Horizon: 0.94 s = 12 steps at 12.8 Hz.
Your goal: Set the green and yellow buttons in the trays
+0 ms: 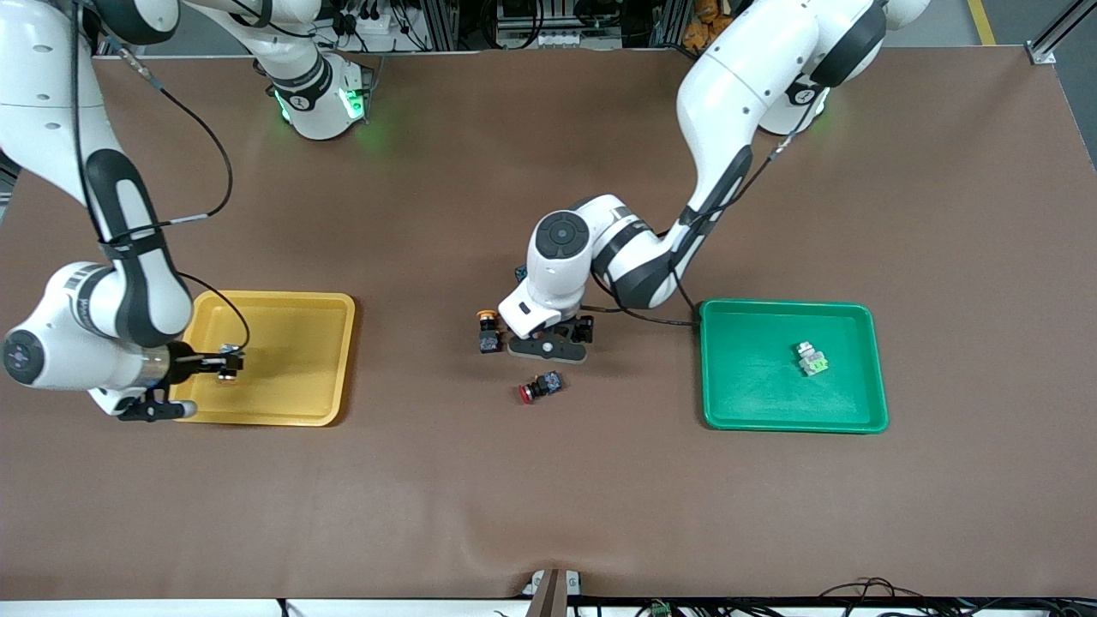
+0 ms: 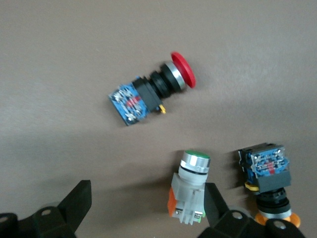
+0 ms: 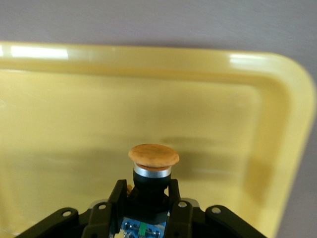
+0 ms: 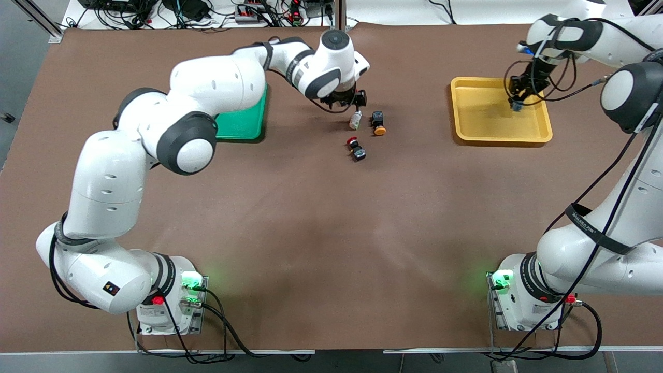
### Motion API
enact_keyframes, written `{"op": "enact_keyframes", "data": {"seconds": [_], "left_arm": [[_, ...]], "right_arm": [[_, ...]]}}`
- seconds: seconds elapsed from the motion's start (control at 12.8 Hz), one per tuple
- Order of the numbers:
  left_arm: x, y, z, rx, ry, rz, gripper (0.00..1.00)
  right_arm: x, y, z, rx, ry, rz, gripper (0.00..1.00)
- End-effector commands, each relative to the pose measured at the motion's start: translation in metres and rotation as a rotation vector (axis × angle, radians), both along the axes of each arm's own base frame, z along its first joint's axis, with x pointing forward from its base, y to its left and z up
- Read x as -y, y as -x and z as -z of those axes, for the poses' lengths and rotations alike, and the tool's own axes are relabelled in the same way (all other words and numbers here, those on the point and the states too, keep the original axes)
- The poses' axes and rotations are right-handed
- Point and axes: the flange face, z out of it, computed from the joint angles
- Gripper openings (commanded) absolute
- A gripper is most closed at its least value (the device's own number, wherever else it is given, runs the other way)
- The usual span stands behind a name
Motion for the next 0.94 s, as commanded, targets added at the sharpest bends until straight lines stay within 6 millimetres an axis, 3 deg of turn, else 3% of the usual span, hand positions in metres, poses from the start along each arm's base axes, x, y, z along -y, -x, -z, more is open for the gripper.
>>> {"op": "enact_keyframes", "data": {"seconds": [0.0, 0.08, 0.16, 0.31, 0.47, 0.63, 0.86], "left_arm": [[0.015, 0.0, 0.017, 0.054, 0.048, 0.028, 1.0], [0.017, 0.002, 0.019, 0.058, 0.06, 0.028, 1.0], [0.019, 0.004, 0.019, 0.058, 0.06, 0.032, 1.0], [0.019, 0.007, 0.03, 0.049, 0.054, 0.036, 1.0], [0.02, 0.011, 0.039, 0.042, 0.048, 0.041, 0.82], [0.021, 0.013, 0.04, 0.038, 0.047, 0.042, 0.56], [0.027, 0.018, 0.031, 0.034, 0.064, -0.01, 0.01]], "right_arm": [[0.013, 0.009, 0.003, 0.027, -0.099, 0.022, 0.43], [0.013, 0.009, 0.003, 0.03, -0.1, 0.027, 0.8], [0.013, 0.009, 0.003, 0.03, -0.101, 0.028, 1.0], [0.003, 0.006, 0.001, 0.026, -0.101, 0.022, 1.0], [-0.01, 0.0, -0.006, 0.029, -0.091, 0.037, 1.0], [-0.036, -0.007, -0.014, 0.008, -0.075, 0.099, 1.0], [-0.074, -0.022, -0.043, -0.066, -0.06, 0.188, 1.0]]}}
